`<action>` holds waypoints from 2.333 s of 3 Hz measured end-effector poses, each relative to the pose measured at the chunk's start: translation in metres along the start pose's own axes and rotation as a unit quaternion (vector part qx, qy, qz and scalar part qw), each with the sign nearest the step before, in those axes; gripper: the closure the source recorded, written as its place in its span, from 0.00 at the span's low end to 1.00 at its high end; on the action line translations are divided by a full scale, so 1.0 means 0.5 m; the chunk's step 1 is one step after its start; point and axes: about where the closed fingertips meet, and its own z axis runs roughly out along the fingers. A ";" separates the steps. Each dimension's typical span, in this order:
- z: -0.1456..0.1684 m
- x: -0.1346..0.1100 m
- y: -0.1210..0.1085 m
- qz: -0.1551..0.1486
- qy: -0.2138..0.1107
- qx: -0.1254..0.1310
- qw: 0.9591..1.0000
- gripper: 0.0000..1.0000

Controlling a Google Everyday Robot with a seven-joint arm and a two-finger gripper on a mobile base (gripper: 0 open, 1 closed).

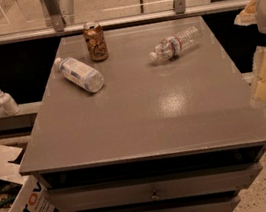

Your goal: Place blue plastic bottle upright

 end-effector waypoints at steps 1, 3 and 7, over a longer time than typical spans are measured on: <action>0.026 -0.069 -0.026 -0.003 0.000 0.005 1.000 0.00; 0.100 -0.235 -0.078 -0.008 -0.017 0.003 1.000 0.00; 0.226 -0.423 -0.211 0.027 -0.012 0.016 0.999 0.00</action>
Offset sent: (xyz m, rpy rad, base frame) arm 0.0857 0.1221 -0.0205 0.0319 -0.0041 0.0361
